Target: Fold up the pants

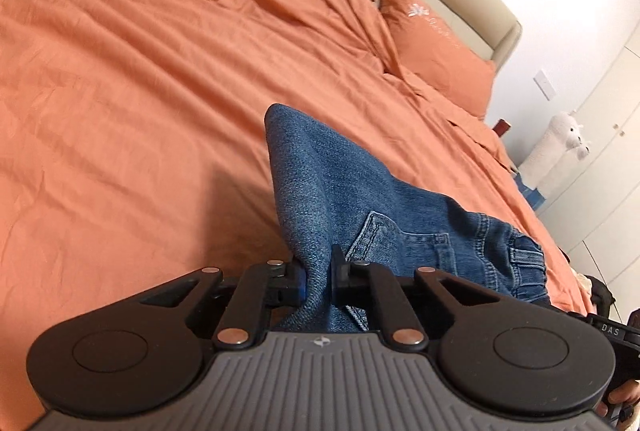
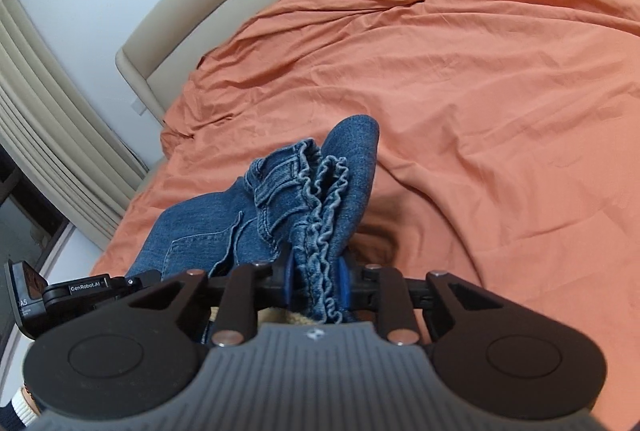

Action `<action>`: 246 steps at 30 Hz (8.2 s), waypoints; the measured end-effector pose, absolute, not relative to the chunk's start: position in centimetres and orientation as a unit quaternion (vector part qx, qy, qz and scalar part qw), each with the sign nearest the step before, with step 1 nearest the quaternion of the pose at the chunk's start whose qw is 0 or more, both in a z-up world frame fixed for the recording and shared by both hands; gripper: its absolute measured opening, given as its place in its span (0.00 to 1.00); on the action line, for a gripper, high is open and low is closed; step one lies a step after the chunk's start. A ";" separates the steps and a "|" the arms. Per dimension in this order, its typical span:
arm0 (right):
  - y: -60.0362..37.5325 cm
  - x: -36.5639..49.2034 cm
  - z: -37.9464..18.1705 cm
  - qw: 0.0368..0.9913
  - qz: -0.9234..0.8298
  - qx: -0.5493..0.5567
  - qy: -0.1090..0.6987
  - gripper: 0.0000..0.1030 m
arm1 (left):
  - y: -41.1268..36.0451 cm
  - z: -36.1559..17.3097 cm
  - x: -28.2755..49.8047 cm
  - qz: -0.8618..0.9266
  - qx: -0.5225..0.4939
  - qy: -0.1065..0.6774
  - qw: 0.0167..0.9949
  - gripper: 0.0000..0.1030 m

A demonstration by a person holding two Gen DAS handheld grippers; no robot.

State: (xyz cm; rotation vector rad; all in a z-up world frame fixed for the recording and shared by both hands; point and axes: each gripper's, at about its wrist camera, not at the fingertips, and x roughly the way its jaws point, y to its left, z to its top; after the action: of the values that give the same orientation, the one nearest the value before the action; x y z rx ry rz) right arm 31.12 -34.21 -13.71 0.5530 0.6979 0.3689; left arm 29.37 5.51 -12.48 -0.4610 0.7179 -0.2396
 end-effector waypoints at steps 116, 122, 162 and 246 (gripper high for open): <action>6.1 26.6 -16.7 0.866 0.257 -0.065 0.423 0.27 | 33.9 -14.9 14.9 0.030 -0.035 0.482 0.875 0.27; 6.0 26.2 -15.0 0.869 0.253 -0.064 0.421 0.27 | 32.5 -13.3 14.5 0.051 -0.006 0.483 0.874 0.27; -3.4 3.6 2.4 0.956 0.178 -0.018 0.232 0.79 | 14.3 3.3 -2.6 0.102 0.010 0.221 0.970 0.92; -3.1 3.8 -2.0 0.955 0.152 -0.020 0.254 0.79 | 12.6 -1.3 -2.5 0.124 -0.008 0.271 0.955 0.92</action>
State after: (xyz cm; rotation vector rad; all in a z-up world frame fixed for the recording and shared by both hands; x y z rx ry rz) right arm 3.75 -3.10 -2.03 -0.0398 0.5150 0.3085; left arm -2.53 12.64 -1.35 -0.0170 0.5495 0.2522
